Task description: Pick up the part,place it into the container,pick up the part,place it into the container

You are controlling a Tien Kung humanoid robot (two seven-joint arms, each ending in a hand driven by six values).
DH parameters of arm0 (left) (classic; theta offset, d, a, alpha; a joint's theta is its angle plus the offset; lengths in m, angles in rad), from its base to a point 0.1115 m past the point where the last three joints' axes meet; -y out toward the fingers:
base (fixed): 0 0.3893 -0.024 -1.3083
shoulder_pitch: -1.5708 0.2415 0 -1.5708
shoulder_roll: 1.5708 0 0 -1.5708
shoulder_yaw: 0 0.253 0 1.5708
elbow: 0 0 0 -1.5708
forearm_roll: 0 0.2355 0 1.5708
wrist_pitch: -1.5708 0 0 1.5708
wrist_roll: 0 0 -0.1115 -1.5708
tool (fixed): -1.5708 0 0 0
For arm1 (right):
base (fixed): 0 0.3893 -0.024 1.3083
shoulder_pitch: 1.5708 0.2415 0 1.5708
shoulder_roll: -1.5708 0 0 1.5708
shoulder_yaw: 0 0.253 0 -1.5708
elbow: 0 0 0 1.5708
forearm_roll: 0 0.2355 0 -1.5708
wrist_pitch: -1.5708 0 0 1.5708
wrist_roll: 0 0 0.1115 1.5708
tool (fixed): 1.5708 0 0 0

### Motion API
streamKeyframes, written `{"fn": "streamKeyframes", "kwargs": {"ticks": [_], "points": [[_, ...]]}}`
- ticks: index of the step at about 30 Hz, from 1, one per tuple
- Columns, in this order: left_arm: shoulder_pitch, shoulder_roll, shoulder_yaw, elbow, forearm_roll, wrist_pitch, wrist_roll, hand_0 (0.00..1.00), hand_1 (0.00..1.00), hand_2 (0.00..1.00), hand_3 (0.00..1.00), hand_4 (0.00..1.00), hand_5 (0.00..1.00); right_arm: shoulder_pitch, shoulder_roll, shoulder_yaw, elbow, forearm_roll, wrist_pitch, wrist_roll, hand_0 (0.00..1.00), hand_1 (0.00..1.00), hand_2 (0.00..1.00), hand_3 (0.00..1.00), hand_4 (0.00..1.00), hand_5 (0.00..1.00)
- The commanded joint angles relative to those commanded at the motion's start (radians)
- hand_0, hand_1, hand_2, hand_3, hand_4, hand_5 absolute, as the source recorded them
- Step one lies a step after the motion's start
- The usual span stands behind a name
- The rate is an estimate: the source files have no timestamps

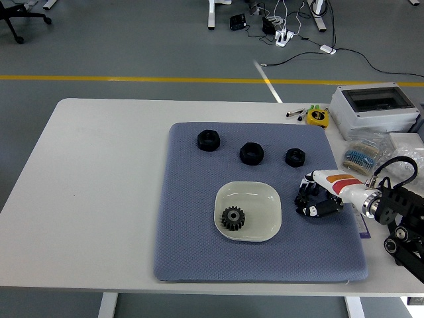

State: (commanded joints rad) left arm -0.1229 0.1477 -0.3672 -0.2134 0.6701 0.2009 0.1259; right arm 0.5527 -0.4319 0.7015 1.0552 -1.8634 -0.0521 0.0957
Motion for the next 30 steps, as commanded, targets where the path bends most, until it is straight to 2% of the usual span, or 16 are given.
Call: {"fn": "streamKeyframes", "kwargs": {"ticks": [1,2,7,8,12,13,30], "points": [[0.000,0.000,-0.001,0.000,0.001,0.000,0.000,0.707,0.644,0.666,0.582,0.678,0.634,0.000,0.000,-0.001,0.000,-0.002,-0.002,0.000,0.263,0.410,0.474,0.518,0.764,0.355],[0.001,0.000,-0.002,0.000,0.001,0.000,0.000,0.707,0.644,0.666,0.581,0.678,0.635,-0.001,-0.001,-0.002,0.000,-0.004,-0.005,-0.001,0.195,0.351,0.427,0.501,0.754,0.262],[0.000,0.000,-0.001,0.000,0.001,0.000,0.000,0.707,0.644,0.666,0.581,0.678,0.635,-0.003,-0.002,-0.004,-0.001,-0.012,-0.011,-0.005,0.195,0.351,0.427,0.501,0.754,0.262],[-0.001,0.000,0.000,0.000,0.000,0.000,-0.001,0.707,0.641,0.666,0.581,0.678,0.635,-0.003,-0.001,-0.003,-0.002,-0.013,-0.011,-0.006,0.125,0.267,0.361,0.470,0.765,0.261],[-0.004,0.000,0.001,0.000,-0.002,0.000,-0.002,0.707,0.641,0.666,0.581,0.678,0.635,-0.004,-0.002,-0.002,-0.003,-0.016,-0.005,-0.011,0.125,0.267,0.361,0.470,0.765,0.261],[-0.004,0.001,0.002,0.000,-0.003,0.000,-0.002,0.707,0.640,0.666,0.582,0.678,0.635,-0.004,-0.002,-0.003,-0.002,-0.016,-0.003,-0.012,0.096,0.208,0.322,0.429,0.748,0.281],[-0.006,0.003,0.006,0.000,-0.010,0.000,-0.003,0.707,0.639,0.665,0.581,0.678,0.635,-0.012,-0.011,0.024,0.021,0.010,-0.009,-0.012,0.084,0.205,0.298,0.409,0.728,0.308]]}}
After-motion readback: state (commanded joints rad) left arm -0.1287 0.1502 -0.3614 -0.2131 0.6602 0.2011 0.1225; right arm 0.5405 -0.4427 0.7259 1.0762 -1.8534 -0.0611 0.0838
